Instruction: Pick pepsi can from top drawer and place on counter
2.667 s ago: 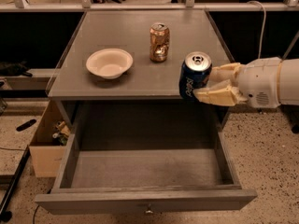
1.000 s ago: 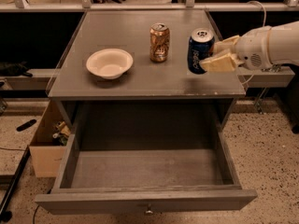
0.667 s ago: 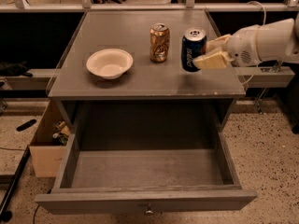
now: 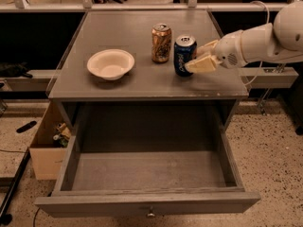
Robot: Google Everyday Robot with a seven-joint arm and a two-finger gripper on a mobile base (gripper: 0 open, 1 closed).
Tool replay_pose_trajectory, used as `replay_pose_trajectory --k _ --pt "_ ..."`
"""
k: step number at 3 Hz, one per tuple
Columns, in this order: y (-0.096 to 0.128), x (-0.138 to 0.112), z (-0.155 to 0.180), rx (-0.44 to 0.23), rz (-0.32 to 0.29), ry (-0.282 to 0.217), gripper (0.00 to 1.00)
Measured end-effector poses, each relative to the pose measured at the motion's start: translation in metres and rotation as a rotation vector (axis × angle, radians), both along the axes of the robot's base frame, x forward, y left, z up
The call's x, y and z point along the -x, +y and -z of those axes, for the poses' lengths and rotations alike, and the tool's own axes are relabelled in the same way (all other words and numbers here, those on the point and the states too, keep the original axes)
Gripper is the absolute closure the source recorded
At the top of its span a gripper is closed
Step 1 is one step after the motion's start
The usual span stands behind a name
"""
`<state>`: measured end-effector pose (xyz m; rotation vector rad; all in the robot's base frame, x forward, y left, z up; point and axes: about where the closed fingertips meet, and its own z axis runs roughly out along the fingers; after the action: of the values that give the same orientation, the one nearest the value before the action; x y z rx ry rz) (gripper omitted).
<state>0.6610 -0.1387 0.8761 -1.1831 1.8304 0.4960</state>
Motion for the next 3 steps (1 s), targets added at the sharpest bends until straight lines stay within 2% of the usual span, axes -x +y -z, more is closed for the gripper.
replay_pose_trajectory --k 1,3 --pt "0.0017 -0.0012 0.0023 0.0 -0.002 0.004 0.85" --pt "0.0018 -0.0012 0.0023 0.0 -0.003 0.005 0.39"
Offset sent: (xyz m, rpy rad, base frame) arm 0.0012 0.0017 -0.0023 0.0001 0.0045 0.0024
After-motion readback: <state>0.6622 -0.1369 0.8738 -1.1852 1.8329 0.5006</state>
